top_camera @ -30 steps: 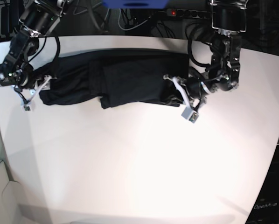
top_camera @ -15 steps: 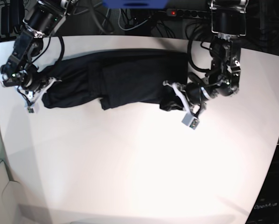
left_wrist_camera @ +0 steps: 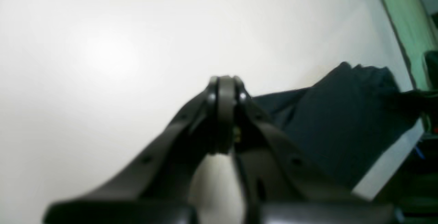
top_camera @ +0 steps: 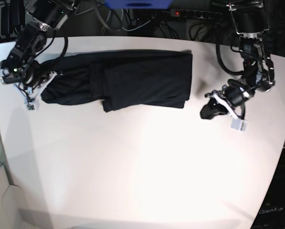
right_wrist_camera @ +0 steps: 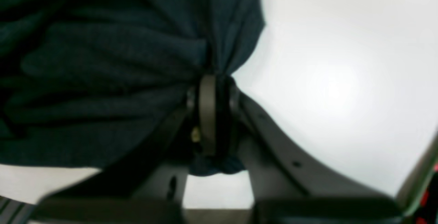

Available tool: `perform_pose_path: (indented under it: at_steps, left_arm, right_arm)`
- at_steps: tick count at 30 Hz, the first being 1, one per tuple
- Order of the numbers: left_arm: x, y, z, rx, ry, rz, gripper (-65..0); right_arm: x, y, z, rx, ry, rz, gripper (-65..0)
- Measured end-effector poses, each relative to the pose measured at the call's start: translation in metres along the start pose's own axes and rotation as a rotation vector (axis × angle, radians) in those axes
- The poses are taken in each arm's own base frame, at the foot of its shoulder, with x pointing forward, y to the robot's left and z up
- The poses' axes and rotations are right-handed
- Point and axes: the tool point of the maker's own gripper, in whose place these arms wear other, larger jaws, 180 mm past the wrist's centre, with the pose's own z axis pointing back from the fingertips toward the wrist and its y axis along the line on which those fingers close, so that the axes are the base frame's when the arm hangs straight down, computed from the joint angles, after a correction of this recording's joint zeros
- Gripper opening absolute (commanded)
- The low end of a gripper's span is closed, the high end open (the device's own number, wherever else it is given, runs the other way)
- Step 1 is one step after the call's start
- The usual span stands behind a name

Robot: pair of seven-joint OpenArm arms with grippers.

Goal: Fold the T-shirt properly
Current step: 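Fold the band end with the right gripper over onto the left-folded section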

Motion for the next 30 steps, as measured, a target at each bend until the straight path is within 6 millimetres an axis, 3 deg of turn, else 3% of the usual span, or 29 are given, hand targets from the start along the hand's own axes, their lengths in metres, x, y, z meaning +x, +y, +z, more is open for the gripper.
perform_pose_path:
  at_steps: [9, 13, 18, 20, 25, 30]
  left_arm:
    - [-0.028, 0.043, 0.048, 0.132, 0.031, 0.056, -65.0]
    - [-0.035, 0.055, 0.063, 0.17, 0.037, 0.069, -65.0]
    - [-0.035, 0.073, 0.086, 0.231, 0.038, 0.067, -65.0]
    - [-0.035, 0.077, 0.092, 0.243, 0.047, 0.057, -65.0]
    - [-0.039, 0.078, 0.095, 0.247, 0.064, 0.054, -65.0]
    - [-0.039, 0.076, 0.092, 0.238, 0.069, 0.049, -65.0]
  right_arm:
    - [0.03, 0.036, 0.029, 0.005, -0.066, 0.078, -65.0]
    - [0.032, 0.062, 0.029, 0.057, -0.051, 0.098, -65.0]
    - [0.038, 0.07, 0.029, 0.069, -0.057, 0.132, -65.0]
    - [0.045, 0.076, 0.03, 0.074, -0.071, 0.16, -65.0]
    - [0.072, 0.121, 0.041, 0.276, -0.217, 0.172, -65.0]
    - [0.088, 0.148, 0.056, 0.441, -0.326, 0.152, -65.0]
